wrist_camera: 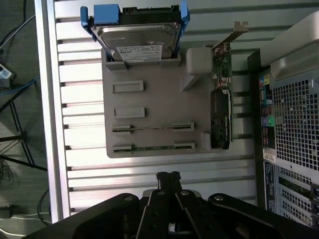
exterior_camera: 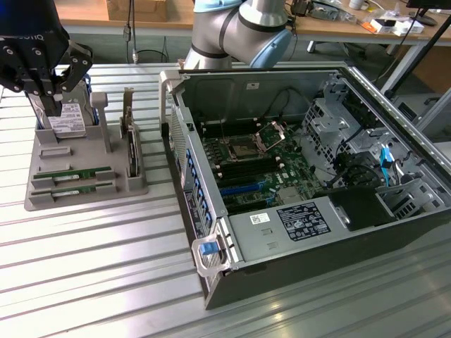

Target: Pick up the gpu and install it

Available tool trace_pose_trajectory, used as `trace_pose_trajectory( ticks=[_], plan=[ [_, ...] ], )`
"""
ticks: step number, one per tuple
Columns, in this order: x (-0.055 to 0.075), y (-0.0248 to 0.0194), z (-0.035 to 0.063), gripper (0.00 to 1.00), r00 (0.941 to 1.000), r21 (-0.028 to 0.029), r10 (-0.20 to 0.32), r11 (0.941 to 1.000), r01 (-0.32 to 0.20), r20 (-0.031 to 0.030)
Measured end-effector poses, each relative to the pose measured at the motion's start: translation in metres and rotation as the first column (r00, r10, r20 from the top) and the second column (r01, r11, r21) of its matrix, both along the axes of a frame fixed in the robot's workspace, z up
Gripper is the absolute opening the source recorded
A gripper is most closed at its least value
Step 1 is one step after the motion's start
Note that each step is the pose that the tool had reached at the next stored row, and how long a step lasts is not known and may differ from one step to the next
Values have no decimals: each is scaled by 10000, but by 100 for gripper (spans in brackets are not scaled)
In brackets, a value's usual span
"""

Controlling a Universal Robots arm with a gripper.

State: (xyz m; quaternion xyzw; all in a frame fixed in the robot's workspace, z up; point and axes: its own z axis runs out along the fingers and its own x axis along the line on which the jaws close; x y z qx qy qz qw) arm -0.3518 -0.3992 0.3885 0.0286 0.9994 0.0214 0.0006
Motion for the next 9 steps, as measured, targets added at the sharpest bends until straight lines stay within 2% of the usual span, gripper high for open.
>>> trace_pose_trajectory(
  ticks=[4, 9],
  plan=[
    [0, 0, 0, 10, 9983, -1, 579, 9983, -579, -1],
    [0, 0, 1, 10, 9964, -1, 849, 9964, -849, -1]
  ],
)
